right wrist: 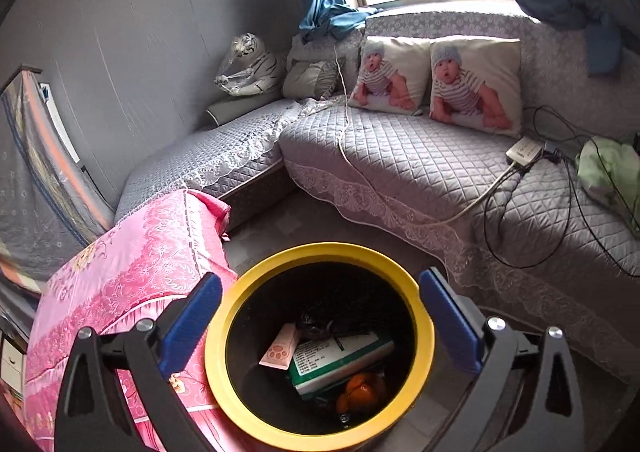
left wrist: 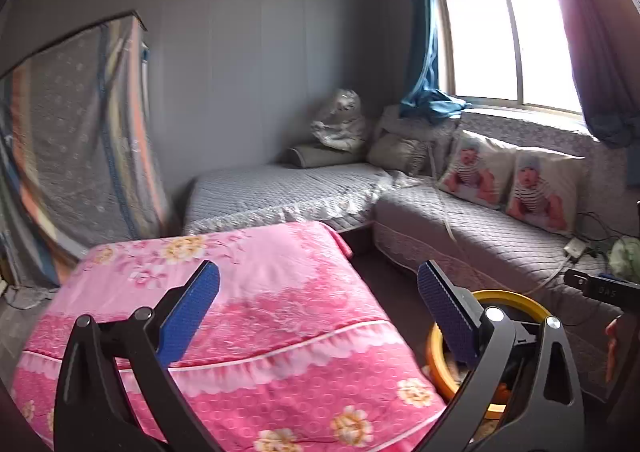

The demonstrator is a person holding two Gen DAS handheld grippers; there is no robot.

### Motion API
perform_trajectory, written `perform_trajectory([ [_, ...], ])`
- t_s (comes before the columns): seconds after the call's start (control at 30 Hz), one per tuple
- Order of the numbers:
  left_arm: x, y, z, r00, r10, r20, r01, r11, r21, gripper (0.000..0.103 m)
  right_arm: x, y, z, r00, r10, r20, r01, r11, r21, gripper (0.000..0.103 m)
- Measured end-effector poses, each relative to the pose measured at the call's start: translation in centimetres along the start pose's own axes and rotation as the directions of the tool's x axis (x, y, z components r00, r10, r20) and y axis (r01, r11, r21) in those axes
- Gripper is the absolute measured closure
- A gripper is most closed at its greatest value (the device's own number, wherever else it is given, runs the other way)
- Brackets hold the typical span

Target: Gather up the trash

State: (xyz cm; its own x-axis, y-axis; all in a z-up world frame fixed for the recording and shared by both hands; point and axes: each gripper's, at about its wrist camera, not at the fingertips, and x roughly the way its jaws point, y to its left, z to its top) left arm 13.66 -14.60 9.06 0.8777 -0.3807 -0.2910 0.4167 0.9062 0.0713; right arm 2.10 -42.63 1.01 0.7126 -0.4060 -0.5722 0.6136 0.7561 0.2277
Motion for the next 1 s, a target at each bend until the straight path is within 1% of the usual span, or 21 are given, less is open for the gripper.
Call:
perform_trajectory([
  [0.03,-1.0,0.9,-0.2,0.997,0.068,0.031,-0.068,0.998,-0.002,0.008,-0.3,1.3,-0.4,1.0,0.004,0.016,-0.004,1.0,-0.023,0.008],
  [0.07,-2.0,1.9,-0.3,0.988,0.136,0.068,-0.135,0.991,-0.011,0.008,-0.6,2.6,-0.9,0.999,0.022,0.031,-0.021,0.999,-0.045,0.008],
  [0.13,-4.2,3.5,-0.7,0.958,0.257,0.125,-0.254,0.966,-0.042,0.008,-1.6,5.4,-1.7,0.997,0.062,0.052,-0.056,0.994,-0.096,0.008],
  [0.17,-5.2,4.4,-0.8,0.948,0.286,0.138,-0.28,0.958,-0.057,0.008,-2.2,6.7,-2.1,0.995,0.075,0.07,-0.066,0.991,-0.12,0.008],
  [0.2,-6.0,5.4,-0.9,0.944,0.302,0.132,-0.294,0.953,-0.073,0.008,-2.9,8.1,-2.5,0.991,0.096,0.095,-0.082,0.986,-0.143,0.008],
  [0.27,-7.5,7.5,-1.0,0.945,0.314,0.09,-0.304,0.946,-0.116,0.008,-4.6,10.6,-3.1,0.982,0.135,0.133,-0.11,0.977,-0.181,0.008],
  [0.3,-8.2,8.6,-1.3,0.941,0.33,0.075,-0.318,0.938,-0.141,0.008,-5.4,11.7,-3.5,0.977,0.159,0.144,-0.129,0.972,-0.198,0.008],
  [0.4,-10.3,11.5,-2.6,0.911,0.41,0.045,-0.392,0.894,-0.218,0.008,-7.8,14.8,-4.7,0.969,0.199,0.145,-0.158,0.954,-0.255,0.008],
  [0.47,-11.7,12.7,-4.0,0.894,0.447,0.044,-0.421,0.869,-0.26,0.008,-9.0,16.1,-5.8,0.961,0.219,0.171,-0.165,0.945,-0.281,0.008],
  [0.53,-12.8,13.3,-5.4,0.878,0.476,0.051,-0.447,0.852,-0.274,0.008,-10.1,16.9,-7.1,0.951,0.23,0.208,-0.161,0.94,-0.302,0.008],
  [0.6,-13.3,13.3,-6.6,0.862,0.505,0.049,-0.479,0.841,-0.254,0.008,-10.7,17.5,-8.2,0.945,0.229,0.232,-0.148,0.936,-0.319,0.008],
  [0.63,-13.5,13.1,-7.2,0.86,0.508,0.046,-0.485,0.842,-0.237,0.008,-10.9,17.6,-8.6,0.944,0.227,0.241,-0.143,0.936,-0.321,0.008],
  [0.73,-14.1,12.6,-8.6,0.863,0.503,0.037,-0.486,0.849,-0.207,0.008,-11.1,17.5,-9.8,0.939,0.233,0.254,-0.142,0.933,-0.331,0.008],
  [0.9,-14.9,12.1,-10.6,0.88,0.474,0.018,-0.455,0.855,-0.247,0.008,-11.5,17.4,-12.0,0.925,0.225,0.306,-0.107,0.927,-0.359,0.008],
  [1.0,-14.9,11.8,-10.9,0.881,0.472,0.017,-0.45,0.85,-0.274,0.008,-11.7,17.0,-13.1,0.92,0.223,0.323,-0.1,0.929,-0.356,0.008],
])
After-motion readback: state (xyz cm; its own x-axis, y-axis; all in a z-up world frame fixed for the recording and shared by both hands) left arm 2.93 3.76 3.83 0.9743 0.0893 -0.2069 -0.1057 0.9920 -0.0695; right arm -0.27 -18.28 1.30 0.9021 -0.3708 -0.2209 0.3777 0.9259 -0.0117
